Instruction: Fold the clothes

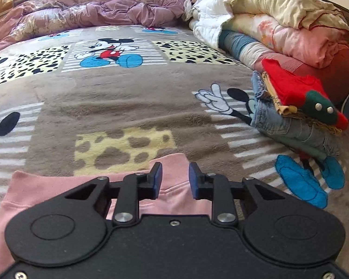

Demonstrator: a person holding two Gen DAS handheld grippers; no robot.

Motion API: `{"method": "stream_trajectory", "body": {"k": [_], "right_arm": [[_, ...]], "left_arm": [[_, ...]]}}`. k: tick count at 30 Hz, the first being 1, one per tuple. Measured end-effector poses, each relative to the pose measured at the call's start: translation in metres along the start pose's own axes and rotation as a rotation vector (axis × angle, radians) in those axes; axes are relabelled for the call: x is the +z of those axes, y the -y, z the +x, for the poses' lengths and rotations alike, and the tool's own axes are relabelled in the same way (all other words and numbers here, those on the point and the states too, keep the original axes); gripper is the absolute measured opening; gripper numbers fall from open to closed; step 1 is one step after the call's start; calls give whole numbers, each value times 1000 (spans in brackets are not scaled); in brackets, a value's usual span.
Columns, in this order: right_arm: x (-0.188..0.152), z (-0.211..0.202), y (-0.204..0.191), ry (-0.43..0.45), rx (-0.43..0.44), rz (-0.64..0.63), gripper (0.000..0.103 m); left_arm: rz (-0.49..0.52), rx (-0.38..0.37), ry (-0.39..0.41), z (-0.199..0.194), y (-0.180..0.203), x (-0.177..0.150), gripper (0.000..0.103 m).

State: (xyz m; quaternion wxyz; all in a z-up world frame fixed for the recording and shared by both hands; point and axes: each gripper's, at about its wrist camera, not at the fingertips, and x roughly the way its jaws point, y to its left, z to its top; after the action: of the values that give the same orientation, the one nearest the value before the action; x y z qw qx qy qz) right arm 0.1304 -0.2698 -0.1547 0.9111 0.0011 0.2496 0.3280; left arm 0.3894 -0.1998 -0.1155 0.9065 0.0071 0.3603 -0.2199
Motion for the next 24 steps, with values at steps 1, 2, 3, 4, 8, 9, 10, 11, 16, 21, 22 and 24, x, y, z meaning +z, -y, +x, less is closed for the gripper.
{"method": "stream_trajectory", "body": {"k": [1, 2, 3, 4, 8, 9, 10, 11, 16, 21, 22, 24], "right_arm": [[-1, 0, 0, 1, 0, 0, 73], [-2, 0, 0, 2, 0, 0, 73], [-2, -1, 0, 3, 1, 1, 73], [-2, 0, -1, 2, 1, 2, 73], [-1, 1, 0, -6, 8, 1, 74], [-1, 2, 0, -12, 12, 0, 75], [-1, 2, -1, -13, 12, -3, 75], [-1, 1, -1, -13, 12, -5, 75], [-1, -6, -1, 11, 4, -1, 74], [-3, -20, -2, 33, -16, -5, 74], [-4, -22, -3, 32, -19, -6, 74], [-6, -25, -5, 32, -23, -13, 74]], "left_arm": [[9, 4, -14, 8, 2, -1, 24], [18, 9, -29, 15, 5, -2, 24], [26, 13, -44, 23, 7, -3, 24], [39, 44, -61, 32, 6, -8, 24], [-22, 48, -65, 39, -6, -9, 24], [-38, 35, -63, 36, -8, -7, 24], [-36, 32, -52, 27, -9, -7, 24], [-33, 29, -41, 18, -9, -7, 24], [-53, 45, 36, -51, -26, -17, 47], [-183, 94, 118, -138, -65, -51, 47], [-216, 107, 134, -155, -73, -61, 47], [-279, 137, 159, -184, -87, -81, 47]]}}
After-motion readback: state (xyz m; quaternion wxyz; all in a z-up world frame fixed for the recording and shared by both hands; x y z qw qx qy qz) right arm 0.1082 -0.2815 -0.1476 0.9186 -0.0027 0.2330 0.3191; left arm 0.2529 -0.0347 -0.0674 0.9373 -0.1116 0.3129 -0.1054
